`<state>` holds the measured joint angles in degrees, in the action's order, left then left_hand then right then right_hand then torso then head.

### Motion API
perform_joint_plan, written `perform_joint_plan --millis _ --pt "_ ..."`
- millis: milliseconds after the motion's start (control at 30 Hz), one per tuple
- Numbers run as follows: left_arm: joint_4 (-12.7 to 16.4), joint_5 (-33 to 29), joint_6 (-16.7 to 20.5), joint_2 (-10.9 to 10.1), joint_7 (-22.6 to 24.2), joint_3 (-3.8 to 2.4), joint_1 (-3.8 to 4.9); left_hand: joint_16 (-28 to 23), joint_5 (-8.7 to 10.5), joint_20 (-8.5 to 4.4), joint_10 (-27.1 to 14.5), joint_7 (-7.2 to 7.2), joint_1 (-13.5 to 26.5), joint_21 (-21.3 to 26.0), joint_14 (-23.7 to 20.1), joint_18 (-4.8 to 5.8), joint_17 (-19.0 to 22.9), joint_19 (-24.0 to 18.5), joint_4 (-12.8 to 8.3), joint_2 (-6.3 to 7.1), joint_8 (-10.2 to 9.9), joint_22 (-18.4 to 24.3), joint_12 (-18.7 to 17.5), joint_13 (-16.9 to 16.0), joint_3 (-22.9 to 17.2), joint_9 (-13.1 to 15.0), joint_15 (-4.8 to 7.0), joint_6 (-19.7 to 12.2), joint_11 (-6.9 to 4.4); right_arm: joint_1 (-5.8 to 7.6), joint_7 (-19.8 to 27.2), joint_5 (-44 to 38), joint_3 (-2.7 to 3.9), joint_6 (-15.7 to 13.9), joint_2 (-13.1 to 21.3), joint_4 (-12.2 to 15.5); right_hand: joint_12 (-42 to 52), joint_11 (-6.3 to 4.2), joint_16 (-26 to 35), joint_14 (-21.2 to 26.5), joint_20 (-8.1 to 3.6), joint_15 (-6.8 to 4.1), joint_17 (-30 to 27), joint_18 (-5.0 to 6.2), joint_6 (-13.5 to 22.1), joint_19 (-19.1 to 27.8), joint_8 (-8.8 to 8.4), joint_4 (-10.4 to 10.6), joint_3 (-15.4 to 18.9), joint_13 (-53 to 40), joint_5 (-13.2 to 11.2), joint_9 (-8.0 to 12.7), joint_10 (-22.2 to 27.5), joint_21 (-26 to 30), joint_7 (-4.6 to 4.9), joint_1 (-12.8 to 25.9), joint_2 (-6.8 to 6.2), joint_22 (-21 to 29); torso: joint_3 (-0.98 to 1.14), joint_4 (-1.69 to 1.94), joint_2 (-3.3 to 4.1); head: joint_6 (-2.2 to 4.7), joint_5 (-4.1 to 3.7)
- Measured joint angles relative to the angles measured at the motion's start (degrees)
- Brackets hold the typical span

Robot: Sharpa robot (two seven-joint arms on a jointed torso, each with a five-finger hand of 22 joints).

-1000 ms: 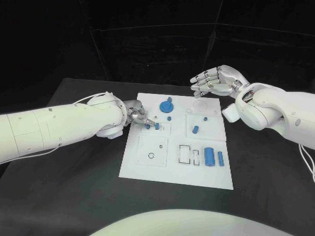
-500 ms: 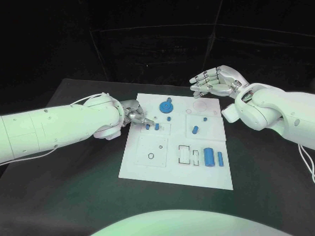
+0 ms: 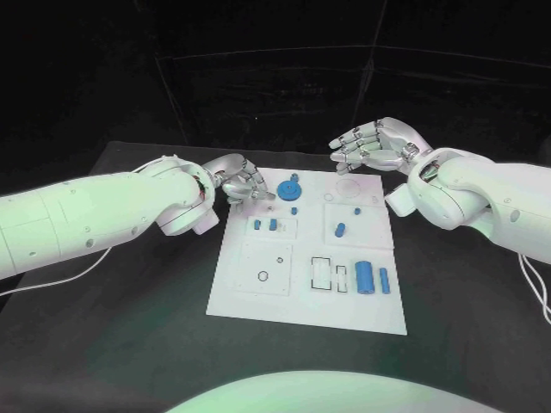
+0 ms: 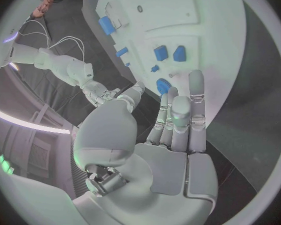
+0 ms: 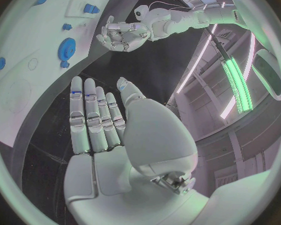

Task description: Assemble the parts on the task board

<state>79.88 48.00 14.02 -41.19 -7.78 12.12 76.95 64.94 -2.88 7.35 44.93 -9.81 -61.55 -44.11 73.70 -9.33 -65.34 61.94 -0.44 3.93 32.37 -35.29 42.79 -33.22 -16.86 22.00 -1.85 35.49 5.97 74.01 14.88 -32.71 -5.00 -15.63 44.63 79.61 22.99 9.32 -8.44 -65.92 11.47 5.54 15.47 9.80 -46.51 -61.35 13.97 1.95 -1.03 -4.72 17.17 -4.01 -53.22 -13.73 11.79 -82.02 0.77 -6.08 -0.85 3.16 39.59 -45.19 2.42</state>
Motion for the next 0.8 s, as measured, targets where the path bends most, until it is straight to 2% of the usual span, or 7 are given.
perform_joint_plan --millis 133,167,267,567,700,767,800 --pt "-3.76 -0.58 -0.57 3.06 3.73 0.00 0.60 -0.88 0.00 0.57 -0.71 -0.42 -4.85 0.62 -0.41 -0.01 1.62 0.57 -2.18 -0.35 -1.22 0.65 -2.36 2.85 -0.92 -2.00 0.01 1.90 0.27 0.00 0.00 0.00 0.00 0.02 -0.23 -0.13 0.00 0.00 0.00 0.00 0.00 0.00 0.00 0.00 0.00 0.00 0.00 0.00 0.00 0.00 0.00 0.00 0.00 0.00 0.00 0.00 0.00 0.00 0.02 -0.05 0.03 0.20 -0.13" --pt "-4.81 -0.26 -1.09 4.07 4.49 0.00 0.75 -0.84 0.00 0.55 -0.35 -0.56 -6.00 1.03 -0.37 -0.84 2.00 1.23 -2.57 -0.26 -2.27 0.91 -3.79 4.75 -1.20 -3.36 -0.04 3.72 0.47 0.00 0.00 0.00 0.00 0.03 -0.29 -0.16 0.00 0.00 0.00 0.00 0.00 0.00 0.00 0.00 0.00 0.00 0.00 0.00 0.00 0.00 0.00 0.00 0.00 0.00 0.00 0.00 0.00 0.00 0.02 -0.06 0.03 0.27 -0.19" --pt "-7.11 1.68 -2.73 6.31 5.76 0.00 0.84 -0.21 0.00 0.24 0.47 -0.15 -8.13 1.08 0.08 -0.87 2.35 1.74 -3.81 0.30 -4.00 1.20 -5.73 7.33 -1.60 -5.31 0.04 5.52 0.19 0.00 0.00 0.00 0.00 0.04 -0.52 -0.21 0.00 0.00 0.00 0.00 0.00 0.00 0.01 0.00 0.00 0.00 0.00 0.00 0.00 0.00 0.00 0.00 0.00 0.00 0.00 0.00 0.00 -0.01 0.05 -0.10 0.07 0.52 -0.35" --pt "-12.08 14.50 -7.49 11.75 8.96 0.08 0.81 2.52 0.00 -0.39 4.24 0.86 -10.52 1.37 2.56 -0.88 1.67 4.02 -5.05 1.49 -8.81 1.25 -10.17 13.54 -2.19 -9.89 0.80 9.52 -0.58 -0.01 0.00 0.00 0.00 0.06 -0.89 -0.24 0.00 0.00 0.00 0.00 0.00 0.00 0.01 0.00 0.00 0.00 0.00 0.00 0.00 0.07 0.00 0.00 0.00 0.00 0.00 0.00 0.00 -0.01 -0.01 -0.25 0.19 1.09 -0.85" --pt "-13.34 18.47 -8.16 12.91 9.76 0.08 0.72 7.00 0.00 -0.72 5.27 1.12 -10.92 -5.13 5.92 -0.87 -2.19 8.46 -5.27 1.90 -10.17 -5.63 -11.54 15.43 -1.97 -11.13 1.14 11.26 -0.97 -0.01 0.03 0.00 0.00 0.06 -1.02 -0.21 0.00 0.00 0.00 0.00 0.00 0.00 0.01 0.00 0.00 0.00 0.00 0.00 0.00 0.06 0.00 0.00 0.00 0.00 0.00 0.00 0.00 0.00 -0.01 -0.25 0.19 1.17 -1.11" --pt "-13.87 20.25 -8.36 13.47 10.04 0.08 0.69 9.32 0.00 -0.97 5.87 1.42 -11.08 -9.13 7.50 0.48 -4.20 10.84 -5.27 2.05 -11.03 -9.98 -12.47 16.58 -1.97 -11.76 1.40 12.31 -1.16 -0.01 0.04 0.00 0.00 0.06 -1.08 -0.20 0.00 0.00 0.00 0.00 0.00 0.00 0.01 0.00 0.00 0.00 0.00 0.00 0.00 0.06 0.00 0.00 0.00 0.00 0.00 0.00 0.00 0.04 -0.04 -0.24 0.19 1.19 -1.22" --pt "-14.04 21.06 -8.43 13.73 10.16 0.08 0.67 10.11 0.00 -1.06 5.87 1.65 -11.14 -10.60 8.05 0.50 -4.93 11.67 -5.42 2.11 -11.29 -11.60 -12.85 17.00 -1.99 -11.94 1.45 12.55 -1.16 -0.01 0.05 0.00 0.00 0.06 -1.08 -0.20 0.00 0.00 0.00 0.00 0.00 0.00 0.01 0.00 0.00 0.00 0.00 0.00 0.00 0.06 0.00 0.00 0.00 0.00 0.00 0.00 0.00 0.04 -0.04 -0.23 0.20 1.19 -1.25"
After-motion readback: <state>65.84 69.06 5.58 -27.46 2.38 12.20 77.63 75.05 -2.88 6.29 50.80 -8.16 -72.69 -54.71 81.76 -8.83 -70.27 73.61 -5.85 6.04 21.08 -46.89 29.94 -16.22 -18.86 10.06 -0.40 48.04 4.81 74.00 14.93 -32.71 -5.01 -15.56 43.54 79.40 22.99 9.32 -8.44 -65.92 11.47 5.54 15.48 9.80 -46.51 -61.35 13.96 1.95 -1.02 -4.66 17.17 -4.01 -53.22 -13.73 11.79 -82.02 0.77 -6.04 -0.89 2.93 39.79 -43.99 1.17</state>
